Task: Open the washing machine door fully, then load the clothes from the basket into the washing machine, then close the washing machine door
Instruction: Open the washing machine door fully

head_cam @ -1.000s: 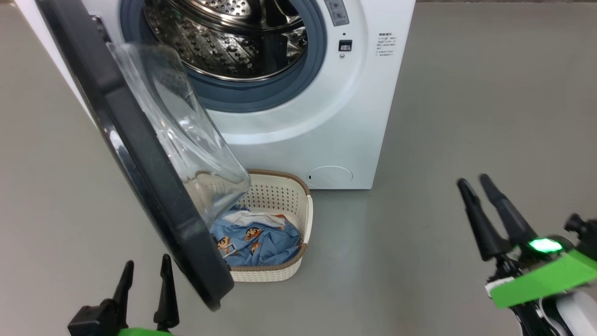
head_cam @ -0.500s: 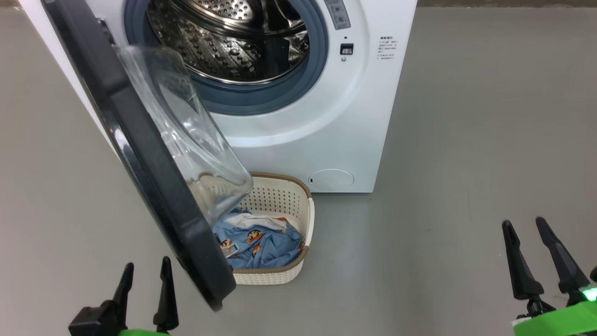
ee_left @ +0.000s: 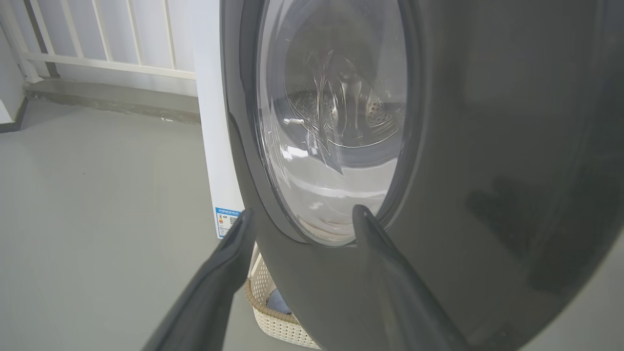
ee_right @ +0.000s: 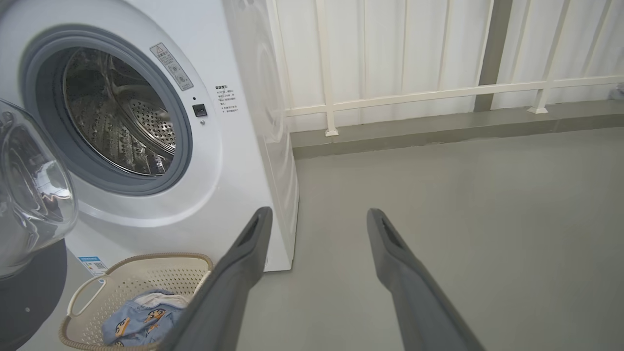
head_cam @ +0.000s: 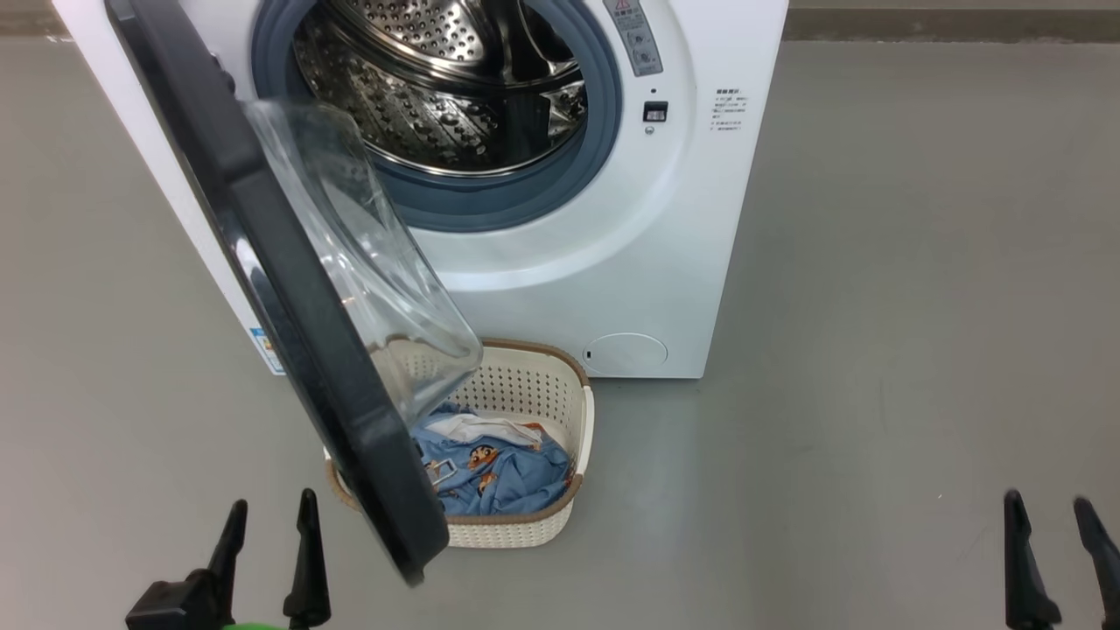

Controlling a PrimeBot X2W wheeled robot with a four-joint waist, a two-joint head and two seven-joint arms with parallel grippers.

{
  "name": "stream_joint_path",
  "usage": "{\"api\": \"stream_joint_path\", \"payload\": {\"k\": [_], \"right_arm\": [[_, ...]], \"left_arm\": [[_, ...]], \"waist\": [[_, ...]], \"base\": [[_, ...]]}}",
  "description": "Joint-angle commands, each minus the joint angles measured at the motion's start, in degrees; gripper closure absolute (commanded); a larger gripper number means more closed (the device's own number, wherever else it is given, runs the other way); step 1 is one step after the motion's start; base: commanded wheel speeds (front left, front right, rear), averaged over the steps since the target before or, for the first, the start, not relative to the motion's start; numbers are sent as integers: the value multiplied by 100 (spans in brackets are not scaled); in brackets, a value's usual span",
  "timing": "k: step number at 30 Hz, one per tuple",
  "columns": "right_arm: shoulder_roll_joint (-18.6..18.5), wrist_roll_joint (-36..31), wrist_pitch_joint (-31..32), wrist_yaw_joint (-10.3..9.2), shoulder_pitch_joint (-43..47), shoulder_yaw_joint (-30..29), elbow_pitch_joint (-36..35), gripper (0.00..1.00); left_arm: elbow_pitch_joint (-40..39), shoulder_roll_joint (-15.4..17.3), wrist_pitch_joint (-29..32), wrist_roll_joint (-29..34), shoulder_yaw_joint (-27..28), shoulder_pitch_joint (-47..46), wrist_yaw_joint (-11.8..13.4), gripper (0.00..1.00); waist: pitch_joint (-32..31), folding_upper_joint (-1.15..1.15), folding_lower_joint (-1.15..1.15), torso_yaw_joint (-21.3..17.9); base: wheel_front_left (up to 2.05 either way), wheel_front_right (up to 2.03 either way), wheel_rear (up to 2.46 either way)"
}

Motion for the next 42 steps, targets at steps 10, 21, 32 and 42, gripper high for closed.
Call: {"api": "stream_joint_path", "payload": {"k": [10, 21, 32, 42], "right_arm": [[132, -288, -69, 13, -14, -72, 64, 0], [40, -440, -69, 13, 1, -63, 192, 0], [67, -422, -69, 13, -19, -21, 238, 0], [68, -397, -69, 13, -16, -64, 172, 0]], "left_arm": [[-100, 73, -36, 96, 241, 31, -44, 0], [-125, 73, -36, 70, 198, 38, -51, 0], [-68, 73, -36, -60, 214, 53, -21, 100], [-504, 73, -36, -445, 618, -96, 378, 100]], "waist": [[-48, 0, 0, -64], [-83, 0, 0, 14], [-55, 0, 0, 58], [-16, 0, 0, 111]], "base": [[0, 0, 0], [0, 0, 0], [0, 0, 0], [0, 0, 0]]}}
